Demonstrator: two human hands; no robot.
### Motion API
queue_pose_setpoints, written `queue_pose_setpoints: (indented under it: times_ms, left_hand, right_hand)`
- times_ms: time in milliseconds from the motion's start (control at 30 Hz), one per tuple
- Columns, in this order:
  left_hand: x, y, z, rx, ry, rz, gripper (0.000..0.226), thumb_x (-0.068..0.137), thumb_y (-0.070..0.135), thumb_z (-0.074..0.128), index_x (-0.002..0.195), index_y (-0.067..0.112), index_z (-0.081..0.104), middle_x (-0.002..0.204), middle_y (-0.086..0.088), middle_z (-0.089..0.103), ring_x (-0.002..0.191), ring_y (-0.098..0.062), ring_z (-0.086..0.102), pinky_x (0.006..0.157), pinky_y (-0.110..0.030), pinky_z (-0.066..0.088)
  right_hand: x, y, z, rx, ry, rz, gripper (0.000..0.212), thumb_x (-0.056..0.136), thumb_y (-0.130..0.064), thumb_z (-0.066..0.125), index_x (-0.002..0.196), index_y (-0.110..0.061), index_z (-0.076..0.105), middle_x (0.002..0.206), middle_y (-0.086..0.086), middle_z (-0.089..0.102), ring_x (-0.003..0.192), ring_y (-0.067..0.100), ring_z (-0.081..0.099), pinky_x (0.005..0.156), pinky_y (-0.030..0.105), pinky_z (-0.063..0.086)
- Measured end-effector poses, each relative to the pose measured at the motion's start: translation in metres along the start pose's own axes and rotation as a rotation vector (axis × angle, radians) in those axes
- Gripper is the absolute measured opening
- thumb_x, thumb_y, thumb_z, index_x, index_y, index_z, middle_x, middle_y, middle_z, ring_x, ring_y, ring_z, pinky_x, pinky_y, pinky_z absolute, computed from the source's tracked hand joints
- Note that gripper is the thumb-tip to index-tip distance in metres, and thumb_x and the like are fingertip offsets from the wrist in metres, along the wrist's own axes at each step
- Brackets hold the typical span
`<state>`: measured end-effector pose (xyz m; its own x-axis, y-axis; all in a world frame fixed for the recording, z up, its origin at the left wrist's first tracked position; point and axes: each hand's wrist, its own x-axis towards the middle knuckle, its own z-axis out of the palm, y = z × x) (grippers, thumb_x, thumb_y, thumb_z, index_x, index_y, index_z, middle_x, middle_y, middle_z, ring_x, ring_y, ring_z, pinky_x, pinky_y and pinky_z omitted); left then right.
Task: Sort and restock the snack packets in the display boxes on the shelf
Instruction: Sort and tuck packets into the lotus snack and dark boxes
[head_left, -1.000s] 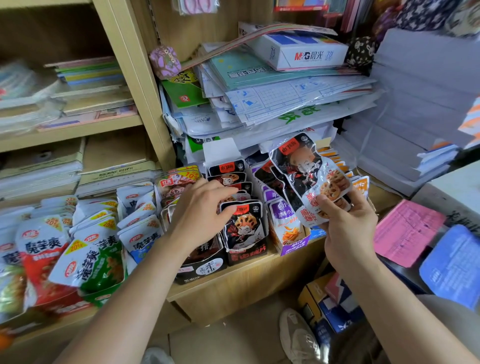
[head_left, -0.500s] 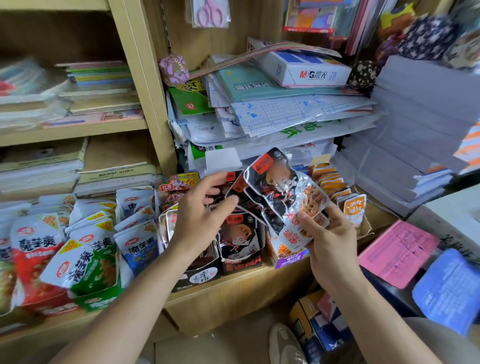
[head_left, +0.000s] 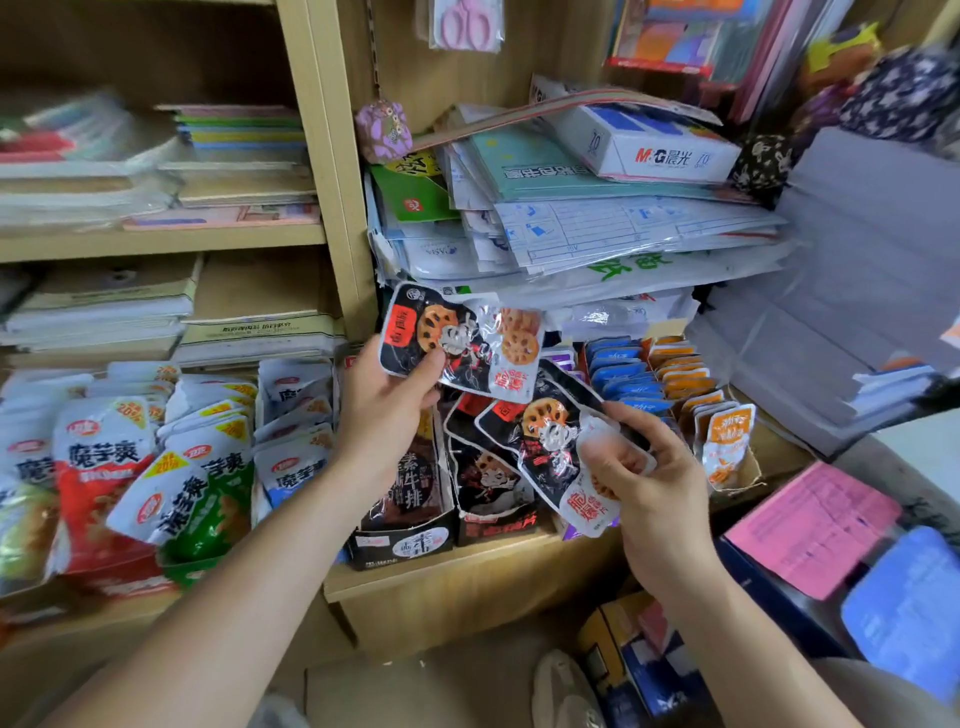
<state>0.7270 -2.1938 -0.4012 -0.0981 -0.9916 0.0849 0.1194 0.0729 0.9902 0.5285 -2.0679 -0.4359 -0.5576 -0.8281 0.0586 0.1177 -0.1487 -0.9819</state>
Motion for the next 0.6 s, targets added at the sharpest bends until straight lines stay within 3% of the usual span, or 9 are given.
queue_pose_setpoints:
  times_ms: [133,200,267,367,433,500,600]
  left_hand:
    - [0.006,0.011,-0.015,-0.058,0.027,0.063,0.025,0.097,0.01,0.064,0.121,0.018,0.063,0.101,0.008,0.074,0.082,-0.009,0.067,0.062,-0.023,0.054]
    - [0.004,0.013,-0.021,-0.026,-0.048,0.102,0.03,0.096,0.007,0.063,0.125,0.012,0.061,0.1,0.003,0.073,0.076,-0.009,0.066,0.057,-0.023,0.053]
    - [0.001,0.014,-0.025,0.047,-0.17,0.145,0.028,0.096,0.005,0.063,0.123,0.014,0.061,0.098,0.003,0.072,0.074,-0.009,0.066,0.054,-0.023,0.05]
    - [-0.004,0.012,-0.028,0.294,-0.341,0.245,0.023,0.093,0.006,0.068,0.104,0.026,0.066,0.088,0.015,0.073,0.075,-0.002,0.066,0.062,-0.021,0.049]
    - [-0.006,0.006,-0.028,0.579,-0.394,0.366,0.016,0.091,0.017,0.074,0.097,0.03,0.07,0.085,0.022,0.071,0.078,0.001,0.066,0.066,-0.027,0.05]
    - [-0.012,-0.001,-0.024,0.864,-0.389,0.478,0.01,0.088,0.031,0.076,0.097,0.033,0.071,0.078,0.028,0.067,0.07,0.003,0.062,0.06,-0.025,0.045]
    - [-0.02,-0.01,-0.011,1.078,-0.396,0.578,0.015,0.084,0.035,0.08,0.098,0.034,0.077,0.083,0.021,0.071,0.074,-0.001,0.058,0.064,-0.021,0.039]
  right_hand:
    - [0.008,0.004,-0.009,0.031,0.162,-0.055,0.059,0.081,-0.016,0.084,0.132,-0.037,0.063,0.127,0.003,0.069,0.109,0.021,0.07,0.089,0.037,0.057]
    - [0.012,0.0,-0.013,0.088,0.235,-0.063,0.054,0.083,-0.013,0.081,0.132,-0.028,0.064,0.119,0.003,0.073,0.1,0.018,0.073,0.083,0.034,0.059]
    - [0.015,-0.004,-0.015,0.104,0.271,-0.056,0.032,0.084,-0.012,0.08,0.114,-0.019,0.072,0.102,0.004,0.076,0.088,0.018,0.074,0.081,0.039,0.06]
    - [0.017,-0.007,-0.019,0.15,0.326,-0.03,0.014,0.083,-0.011,0.081,0.093,-0.017,0.074,0.089,0.001,0.075,0.08,0.017,0.072,0.08,0.039,0.058]
    - [0.018,-0.008,-0.021,0.166,0.336,-0.034,0.012,0.084,-0.011,0.08,0.091,-0.019,0.073,0.088,0.0,0.075,0.08,0.017,0.072,0.079,0.037,0.057]
    - [0.017,-0.011,-0.022,0.17,0.321,-0.049,0.013,0.085,-0.012,0.079,0.093,-0.02,0.073,0.092,0.002,0.075,0.085,0.019,0.073,0.082,0.04,0.058]
    - [0.015,-0.013,-0.02,0.156,0.293,-0.054,0.016,0.077,-0.019,0.083,0.089,-0.025,0.075,0.096,0.003,0.076,0.09,0.022,0.073,0.086,0.046,0.058]
